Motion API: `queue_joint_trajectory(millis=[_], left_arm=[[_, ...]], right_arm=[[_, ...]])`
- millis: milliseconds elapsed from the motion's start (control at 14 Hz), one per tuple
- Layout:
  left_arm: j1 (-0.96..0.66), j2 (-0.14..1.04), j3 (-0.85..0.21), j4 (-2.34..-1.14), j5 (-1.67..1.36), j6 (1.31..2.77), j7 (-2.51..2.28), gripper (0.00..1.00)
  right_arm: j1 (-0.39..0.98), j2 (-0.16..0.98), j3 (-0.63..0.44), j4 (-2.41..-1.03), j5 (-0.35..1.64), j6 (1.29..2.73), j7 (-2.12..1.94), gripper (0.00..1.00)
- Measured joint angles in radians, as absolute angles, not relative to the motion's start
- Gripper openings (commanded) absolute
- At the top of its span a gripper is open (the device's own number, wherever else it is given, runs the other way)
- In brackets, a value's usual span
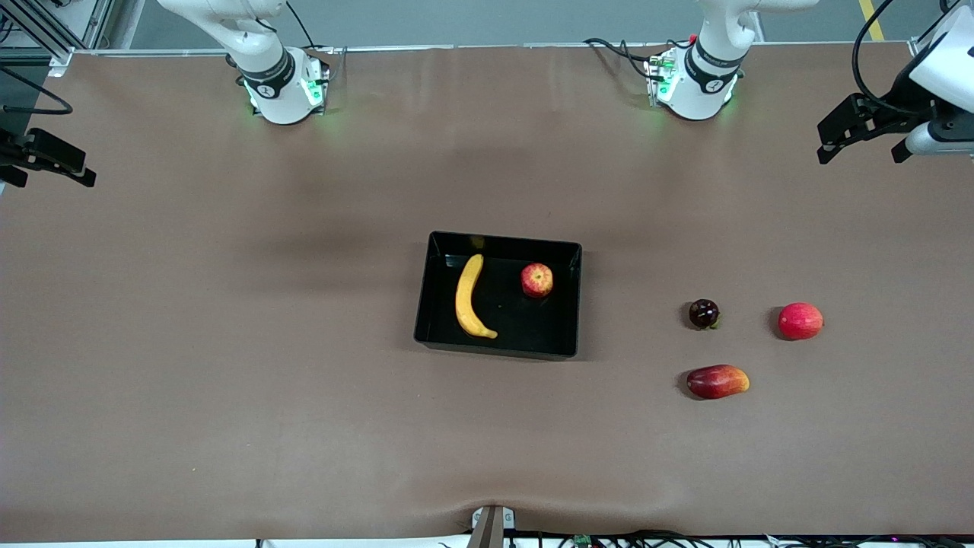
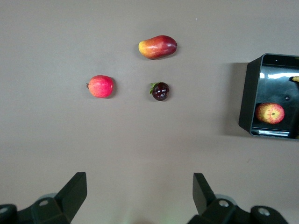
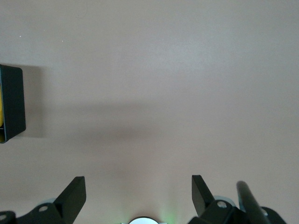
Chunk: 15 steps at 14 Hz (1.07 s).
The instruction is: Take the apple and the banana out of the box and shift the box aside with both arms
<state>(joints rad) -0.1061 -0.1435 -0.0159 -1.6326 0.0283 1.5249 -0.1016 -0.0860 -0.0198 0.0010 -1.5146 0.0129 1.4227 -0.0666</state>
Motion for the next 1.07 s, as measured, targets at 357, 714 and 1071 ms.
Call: queue_joint_trajectory(millis=[357, 714, 1071], left_arm=[[-0.106, -0.139, -0.016, -1.623, 0.028, 1.518, -0.102, 1.00], [-0.124, -0.070, -0.065, -1.617, 0.028, 1.518, -0.137, 1.00], [-0.144, 0.118, -0.224, -1.618, 0.028, 1.695, -0.394, 1.00]], right_arm=[[-0.086, -0.020, 0.001, -1.515, 0.013, 1.423, -0.067, 1.00], [-0.087, -0.020, 0.001, -1.515, 0.013, 1.423, -0.067, 1.00], [-0.088, -0.020, 0.000, -1.514, 0.013, 1.423, -0.066, 1.00]])
